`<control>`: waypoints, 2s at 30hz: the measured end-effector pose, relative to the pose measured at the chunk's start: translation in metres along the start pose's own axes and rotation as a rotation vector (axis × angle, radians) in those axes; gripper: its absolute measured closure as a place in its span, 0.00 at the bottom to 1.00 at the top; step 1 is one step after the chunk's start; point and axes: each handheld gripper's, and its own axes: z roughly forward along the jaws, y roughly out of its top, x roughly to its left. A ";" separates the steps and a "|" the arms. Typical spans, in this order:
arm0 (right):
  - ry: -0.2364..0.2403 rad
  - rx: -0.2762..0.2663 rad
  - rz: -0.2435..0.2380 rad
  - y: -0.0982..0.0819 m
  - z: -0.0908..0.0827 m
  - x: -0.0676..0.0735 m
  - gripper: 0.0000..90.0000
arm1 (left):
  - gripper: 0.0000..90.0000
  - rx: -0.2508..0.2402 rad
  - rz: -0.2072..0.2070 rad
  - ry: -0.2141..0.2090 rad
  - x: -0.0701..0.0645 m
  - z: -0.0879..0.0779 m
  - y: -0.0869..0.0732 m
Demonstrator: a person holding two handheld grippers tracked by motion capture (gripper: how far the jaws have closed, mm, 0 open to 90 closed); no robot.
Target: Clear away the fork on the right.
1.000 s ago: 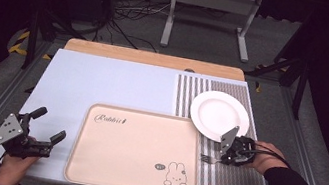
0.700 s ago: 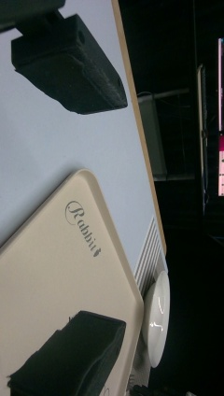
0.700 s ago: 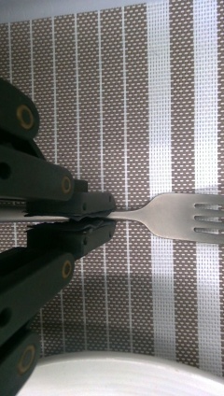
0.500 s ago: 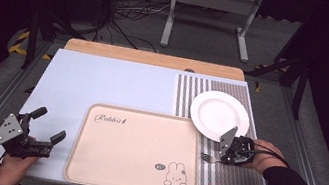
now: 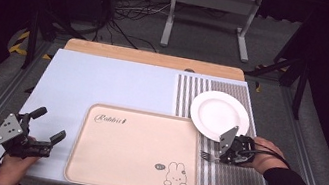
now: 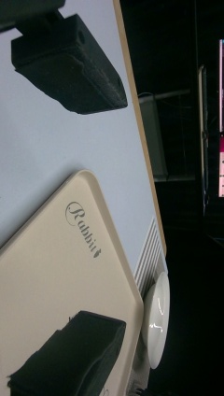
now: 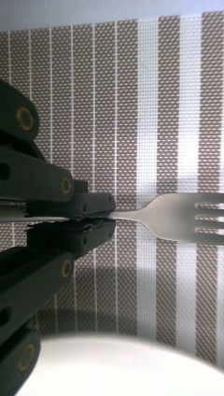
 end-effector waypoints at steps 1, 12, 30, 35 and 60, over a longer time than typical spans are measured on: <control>-0.001 -0.006 -0.004 0.000 -0.003 -0.001 0.96 | 0.00 -0.001 0.000 0.001 0.000 0.000 0.000; -0.071 -0.093 -0.005 0.010 -0.031 0.005 0.96 | 0.00 -0.004 -0.001 0.002 0.000 -0.001 0.000; -0.127 -0.227 0.045 0.015 -0.053 0.014 0.96 | 0.00 -0.004 -0.001 0.003 0.000 -0.001 0.000; -0.144 -0.258 0.061 0.024 -0.056 0.018 0.96 | 0.00 -0.005 0.001 0.001 0.000 -0.001 0.000; -0.135 -0.320 0.149 0.066 -0.067 0.028 0.96 | 0.00 -0.007 0.002 0.000 0.000 -0.001 0.001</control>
